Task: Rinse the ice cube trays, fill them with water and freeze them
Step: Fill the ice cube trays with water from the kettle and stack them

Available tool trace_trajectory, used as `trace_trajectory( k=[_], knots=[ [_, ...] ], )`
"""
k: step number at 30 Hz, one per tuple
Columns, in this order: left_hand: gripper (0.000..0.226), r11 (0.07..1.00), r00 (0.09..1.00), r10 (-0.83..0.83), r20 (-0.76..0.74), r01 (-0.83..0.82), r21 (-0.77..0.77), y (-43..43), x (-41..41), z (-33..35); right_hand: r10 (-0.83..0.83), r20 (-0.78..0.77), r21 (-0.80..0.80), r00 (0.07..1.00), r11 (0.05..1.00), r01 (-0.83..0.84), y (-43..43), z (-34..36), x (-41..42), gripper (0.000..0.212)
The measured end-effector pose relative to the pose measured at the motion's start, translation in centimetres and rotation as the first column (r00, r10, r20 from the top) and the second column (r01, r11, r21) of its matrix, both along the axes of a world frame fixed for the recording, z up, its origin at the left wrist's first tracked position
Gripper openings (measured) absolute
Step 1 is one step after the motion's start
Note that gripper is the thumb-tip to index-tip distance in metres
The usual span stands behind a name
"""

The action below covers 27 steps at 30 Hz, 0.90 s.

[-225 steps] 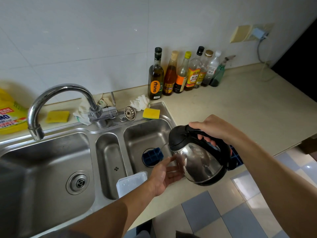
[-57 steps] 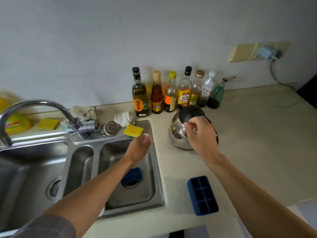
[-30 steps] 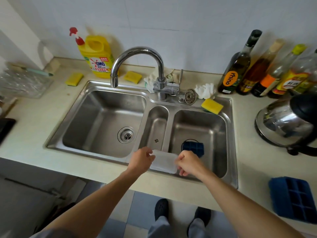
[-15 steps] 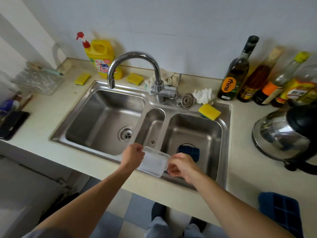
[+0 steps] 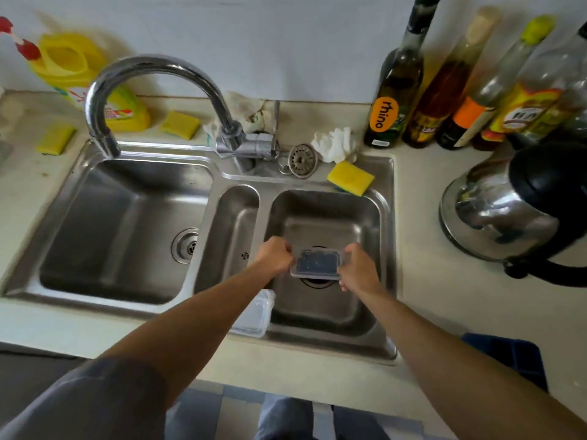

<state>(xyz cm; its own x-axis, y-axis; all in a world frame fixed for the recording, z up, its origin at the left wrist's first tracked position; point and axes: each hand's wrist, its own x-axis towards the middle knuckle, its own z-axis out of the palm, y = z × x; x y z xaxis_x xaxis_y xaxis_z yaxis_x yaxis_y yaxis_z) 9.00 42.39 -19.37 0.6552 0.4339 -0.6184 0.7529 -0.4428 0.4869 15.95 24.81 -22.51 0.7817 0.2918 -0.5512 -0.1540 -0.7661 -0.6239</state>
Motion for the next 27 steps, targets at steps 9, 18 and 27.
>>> trace_trajectory(
  k=[9, 18, 27],
  knots=[
    [0.016, 0.994, 0.980, -0.111, -0.166, 0.108, -0.026, 0.1, 3.1, -7.6, -0.092, -0.087, -0.081, 0.992, 0.993, 0.085, 1.3, -6.2, 1.0, 0.033],
    [0.016, 0.991, 0.974, -0.129, -0.186, 0.131, -0.004, 0.4, 4.2, -9.6, -0.129, -0.092, -0.141, 0.987, 0.983, 0.115, 1.8, -8.0, 1.4, 0.028],
    [0.008, 0.999, 0.984, -0.043, -0.175, 0.037, -0.036, 0.3, 4.4, -10.0, -0.081, -0.134, -0.189, 0.988, 0.980, 0.055, 1.6, -8.6, 1.4, 0.022]
  ],
)
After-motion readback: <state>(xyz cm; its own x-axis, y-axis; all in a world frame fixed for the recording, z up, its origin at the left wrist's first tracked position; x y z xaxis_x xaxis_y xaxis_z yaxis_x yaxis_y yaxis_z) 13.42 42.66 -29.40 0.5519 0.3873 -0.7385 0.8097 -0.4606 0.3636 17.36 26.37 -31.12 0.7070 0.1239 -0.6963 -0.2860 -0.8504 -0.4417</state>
